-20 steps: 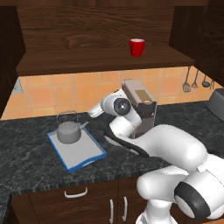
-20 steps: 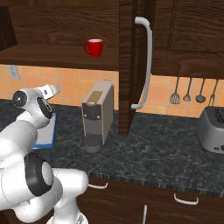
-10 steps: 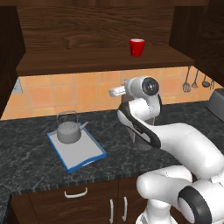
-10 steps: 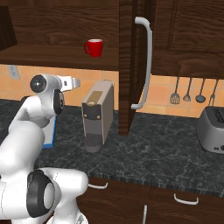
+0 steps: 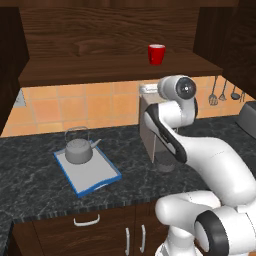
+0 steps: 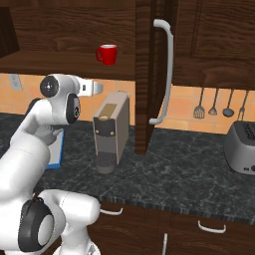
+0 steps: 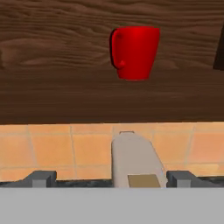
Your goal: Pick the kettle from the counter and place it on the tray. Then pick the mug from the cabinet and place it on the tray. Then close the cabinet doors.
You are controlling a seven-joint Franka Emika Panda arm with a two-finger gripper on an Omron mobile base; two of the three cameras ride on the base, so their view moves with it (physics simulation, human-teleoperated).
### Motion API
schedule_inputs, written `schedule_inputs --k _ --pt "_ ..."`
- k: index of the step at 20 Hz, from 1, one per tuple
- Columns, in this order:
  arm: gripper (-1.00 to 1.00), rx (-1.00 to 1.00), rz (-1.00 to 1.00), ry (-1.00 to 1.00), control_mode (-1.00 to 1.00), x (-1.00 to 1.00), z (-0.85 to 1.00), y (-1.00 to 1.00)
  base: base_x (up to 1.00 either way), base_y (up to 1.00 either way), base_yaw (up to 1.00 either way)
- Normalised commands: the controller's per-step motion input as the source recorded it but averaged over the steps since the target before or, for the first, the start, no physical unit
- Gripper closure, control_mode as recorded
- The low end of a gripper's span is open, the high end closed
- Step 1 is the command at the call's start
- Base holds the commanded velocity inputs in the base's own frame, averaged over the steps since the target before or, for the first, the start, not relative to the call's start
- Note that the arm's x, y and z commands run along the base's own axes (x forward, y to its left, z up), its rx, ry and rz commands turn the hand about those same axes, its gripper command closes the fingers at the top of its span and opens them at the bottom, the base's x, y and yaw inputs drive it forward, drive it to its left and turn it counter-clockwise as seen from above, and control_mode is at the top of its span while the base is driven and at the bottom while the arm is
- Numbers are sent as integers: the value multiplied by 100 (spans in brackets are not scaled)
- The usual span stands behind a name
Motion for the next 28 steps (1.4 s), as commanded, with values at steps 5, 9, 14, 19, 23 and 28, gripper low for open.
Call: schedule_inputs --k 5,9,14,19,23,28 --pt "-100 0 -8 -7 -100 0 21 -3 0 0 0" --pt "-100 0 -5 -3 -100 -2 0 0 0 0 0" --pt "-100 1 -3 -8 -100 -6 1 0 0 0 0" --pt "-100 1 -4 -3 -100 11 16 0 0 0 0" --pt "-100 0 -4 -3 -100 15 43 1 0 0 0" --pt "-100 -3 -6 -8 -100 0 65 3 0 0 0"
